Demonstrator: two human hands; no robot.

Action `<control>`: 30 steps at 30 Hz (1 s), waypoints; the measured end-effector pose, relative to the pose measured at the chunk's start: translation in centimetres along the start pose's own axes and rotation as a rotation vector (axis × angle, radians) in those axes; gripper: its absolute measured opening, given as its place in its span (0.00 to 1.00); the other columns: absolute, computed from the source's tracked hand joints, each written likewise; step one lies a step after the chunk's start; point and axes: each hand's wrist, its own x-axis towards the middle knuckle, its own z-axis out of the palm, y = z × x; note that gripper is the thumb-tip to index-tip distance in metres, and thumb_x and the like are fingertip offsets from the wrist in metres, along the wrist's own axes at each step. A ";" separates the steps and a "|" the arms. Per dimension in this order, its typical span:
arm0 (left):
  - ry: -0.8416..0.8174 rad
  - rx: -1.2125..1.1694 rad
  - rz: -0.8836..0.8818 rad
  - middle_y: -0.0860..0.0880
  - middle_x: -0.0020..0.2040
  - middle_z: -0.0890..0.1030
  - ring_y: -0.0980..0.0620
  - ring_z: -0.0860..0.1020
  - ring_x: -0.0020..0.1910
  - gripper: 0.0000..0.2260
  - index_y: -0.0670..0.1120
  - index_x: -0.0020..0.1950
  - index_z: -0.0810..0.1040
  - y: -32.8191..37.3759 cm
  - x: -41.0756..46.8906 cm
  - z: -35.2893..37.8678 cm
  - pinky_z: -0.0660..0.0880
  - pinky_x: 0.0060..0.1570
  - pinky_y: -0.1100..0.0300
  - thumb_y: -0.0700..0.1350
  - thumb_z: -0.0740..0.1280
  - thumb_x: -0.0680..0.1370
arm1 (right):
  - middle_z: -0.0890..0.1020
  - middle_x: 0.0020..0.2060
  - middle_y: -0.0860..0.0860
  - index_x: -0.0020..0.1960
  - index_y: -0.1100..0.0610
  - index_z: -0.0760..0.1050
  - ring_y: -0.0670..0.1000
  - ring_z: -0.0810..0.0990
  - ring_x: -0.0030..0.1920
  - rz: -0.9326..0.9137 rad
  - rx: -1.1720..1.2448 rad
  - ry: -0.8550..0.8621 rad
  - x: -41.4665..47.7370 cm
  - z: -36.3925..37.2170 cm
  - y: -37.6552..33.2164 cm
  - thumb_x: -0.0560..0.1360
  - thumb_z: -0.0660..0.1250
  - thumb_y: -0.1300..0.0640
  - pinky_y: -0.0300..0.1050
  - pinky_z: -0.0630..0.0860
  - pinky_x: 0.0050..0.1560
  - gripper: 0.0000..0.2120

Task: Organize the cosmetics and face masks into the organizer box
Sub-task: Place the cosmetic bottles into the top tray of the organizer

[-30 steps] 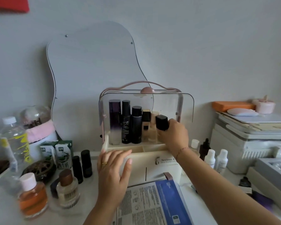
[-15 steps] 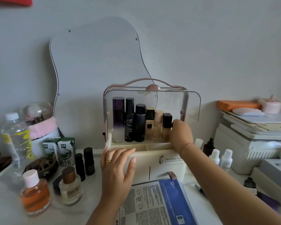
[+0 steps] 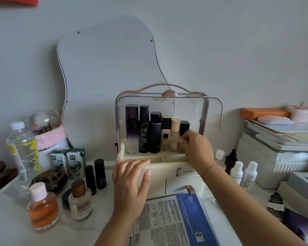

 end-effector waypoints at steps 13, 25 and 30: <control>0.018 0.019 0.002 0.57 0.52 0.79 0.63 0.68 0.57 0.15 0.50 0.58 0.80 0.0 0.0 0.1 0.58 0.70 0.47 0.51 0.57 0.79 | 0.81 0.47 0.59 0.55 0.63 0.74 0.58 0.78 0.46 -0.007 -0.029 -0.209 0.4 0.2 0.5 0.77 0.53 0.64 0.53 0.78 0.47 0.13; -0.031 0.035 -0.015 0.56 0.54 0.80 0.59 0.70 0.58 0.14 0.50 0.59 0.79 0.4 0.2 -0.3 0.62 0.67 0.44 0.52 0.57 0.80 | 0.79 0.57 0.48 0.58 0.51 0.77 0.52 0.73 0.62 -0.253 0.094 -0.057 -6.5 0.0 -0.8 0.75 0.63 0.50 0.53 0.60 0.68 0.13; 0.004 -0.008 -0.037 0.52 0.60 0.79 0.56 0.71 0.63 0.16 0.46 0.60 0.80 0.3 -0.4 -2.6 0.65 0.68 0.45 0.52 0.61 0.78 | 0.78 0.58 0.47 0.63 0.51 0.74 0.52 0.73 0.63 -0.378 -0.061 -0.046 -9.7 1.2 -0.7 0.75 0.64 0.47 0.56 0.48 0.74 0.18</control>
